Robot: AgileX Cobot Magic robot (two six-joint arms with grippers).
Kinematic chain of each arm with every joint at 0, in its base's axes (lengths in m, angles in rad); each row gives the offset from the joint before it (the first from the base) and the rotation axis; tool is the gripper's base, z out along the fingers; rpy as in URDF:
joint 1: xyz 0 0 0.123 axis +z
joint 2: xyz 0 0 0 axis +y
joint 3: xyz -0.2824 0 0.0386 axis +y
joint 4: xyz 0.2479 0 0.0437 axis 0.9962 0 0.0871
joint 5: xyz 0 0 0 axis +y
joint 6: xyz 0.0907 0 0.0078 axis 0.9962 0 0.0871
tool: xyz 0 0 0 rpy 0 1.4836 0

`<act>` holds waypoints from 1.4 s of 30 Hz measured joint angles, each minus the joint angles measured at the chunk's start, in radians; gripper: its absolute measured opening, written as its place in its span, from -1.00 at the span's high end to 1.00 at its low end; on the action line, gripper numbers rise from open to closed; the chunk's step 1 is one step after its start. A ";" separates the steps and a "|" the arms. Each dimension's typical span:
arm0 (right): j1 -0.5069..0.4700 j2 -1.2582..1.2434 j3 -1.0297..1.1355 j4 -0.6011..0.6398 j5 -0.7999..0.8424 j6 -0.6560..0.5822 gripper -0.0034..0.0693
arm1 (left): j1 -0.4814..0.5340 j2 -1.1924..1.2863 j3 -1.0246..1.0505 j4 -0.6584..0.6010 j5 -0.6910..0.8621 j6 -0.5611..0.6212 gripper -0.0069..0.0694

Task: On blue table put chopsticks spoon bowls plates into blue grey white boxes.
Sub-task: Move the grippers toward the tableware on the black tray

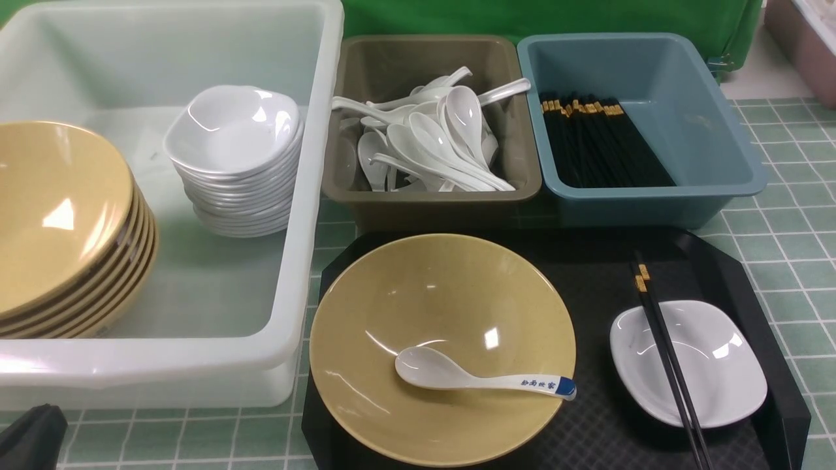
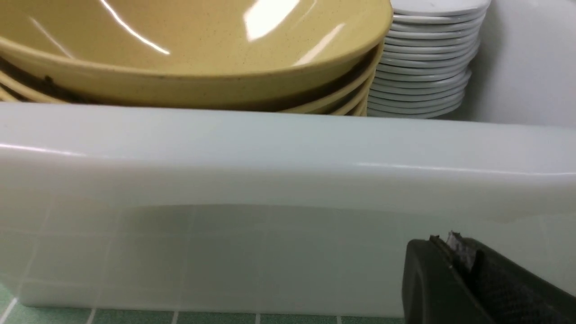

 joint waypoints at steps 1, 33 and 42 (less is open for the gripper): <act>0.000 0.000 0.000 0.000 0.000 0.000 0.25 | 0.000 0.000 0.000 -0.002 -0.003 0.000 0.81; 0.000 0.000 0.000 0.443 -0.015 0.558 0.25 | 0.000 0.000 -0.103 -0.833 -0.020 -0.138 0.81; 0.000 0.092 -0.238 0.444 0.134 0.055 0.62 | 0.000 0.221 -0.441 -0.580 0.237 0.184 0.81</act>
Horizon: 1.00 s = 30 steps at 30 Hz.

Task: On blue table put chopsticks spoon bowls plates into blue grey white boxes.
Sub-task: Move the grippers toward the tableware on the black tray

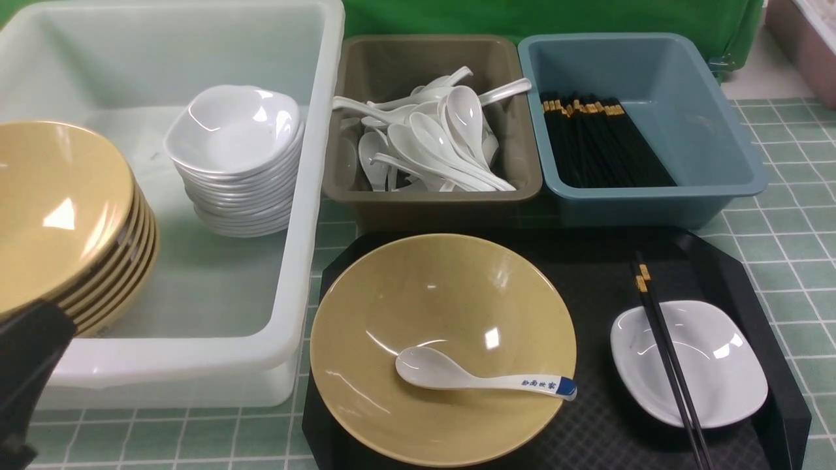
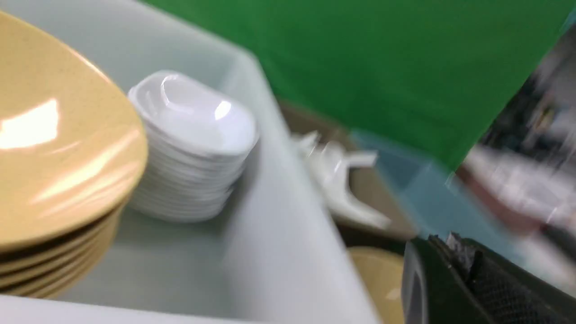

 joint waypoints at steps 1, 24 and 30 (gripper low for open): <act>0.001 0.065 -0.067 0.000 0.031 -0.087 0.74 | 0.000 0.076 -0.062 0.079 0.070 0.003 0.81; 0.349 1.143 -0.777 -0.219 0.620 -0.385 0.78 | -0.645 0.897 -0.640 0.457 0.493 0.005 0.81; 0.390 1.283 -0.784 -0.266 0.563 -0.297 0.58 | -0.806 0.996 -0.652 0.510 0.493 -0.007 0.81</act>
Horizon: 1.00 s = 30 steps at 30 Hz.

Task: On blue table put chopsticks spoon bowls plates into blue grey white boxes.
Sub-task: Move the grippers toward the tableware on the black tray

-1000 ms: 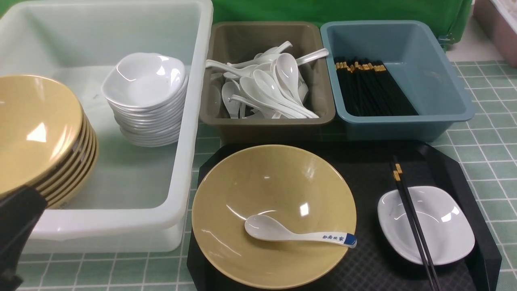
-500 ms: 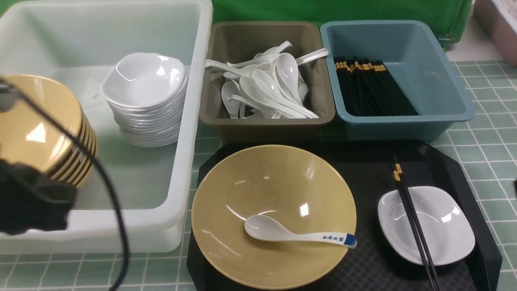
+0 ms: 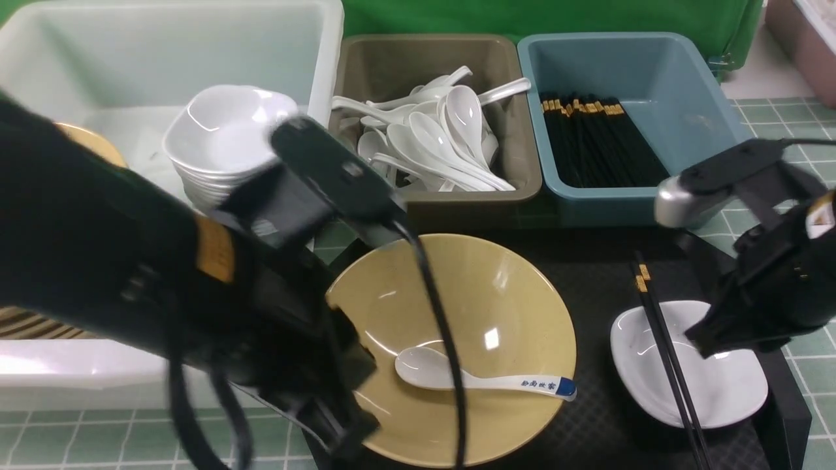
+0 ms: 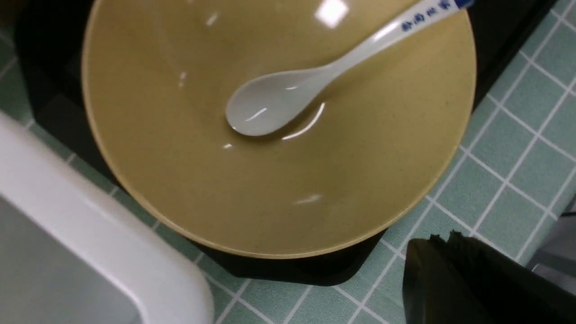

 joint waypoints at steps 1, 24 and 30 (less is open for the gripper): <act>0.000 0.023 0.000 -0.006 -0.011 0.008 0.49 | -0.016 0.012 -0.001 0.007 0.001 -0.001 0.81; 0.000 0.322 -0.006 -0.053 -0.194 0.151 0.08 | -0.033 0.030 0.036 0.069 -0.044 -0.009 0.81; 0.000 0.322 -0.007 -0.053 -0.194 0.156 0.47 | -0.033 0.030 0.036 0.080 -0.053 -0.009 0.81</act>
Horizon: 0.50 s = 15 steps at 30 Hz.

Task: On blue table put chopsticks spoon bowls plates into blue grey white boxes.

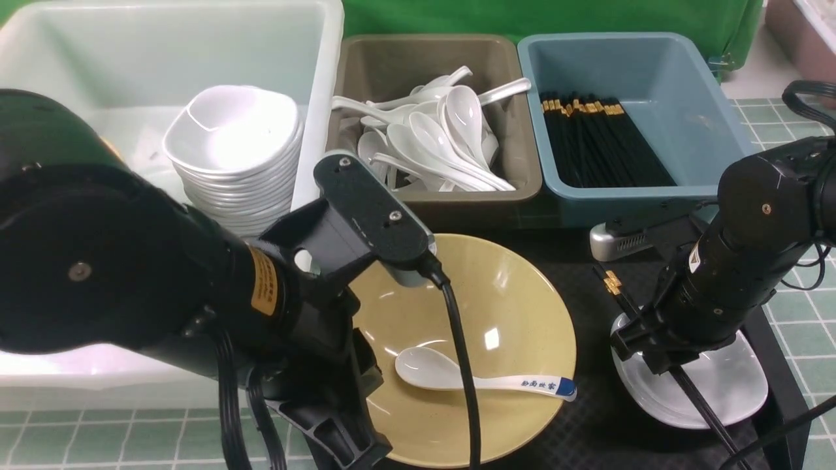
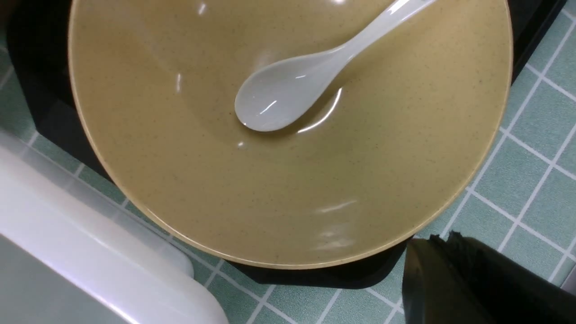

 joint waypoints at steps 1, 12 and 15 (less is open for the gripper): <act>0.000 0.000 -0.001 0.000 0.002 0.001 0.47 | 0.000 0.000 0.000 0.002 -0.003 0.000 0.81; 0.000 -0.063 -0.202 -0.017 0.107 -0.040 0.47 | 0.000 0.000 0.000 0.022 -0.121 0.000 0.81; 0.000 -0.071 -0.283 -0.038 0.110 -0.040 0.47 | 0.000 0.002 0.000 0.041 -0.205 -0.001 0.81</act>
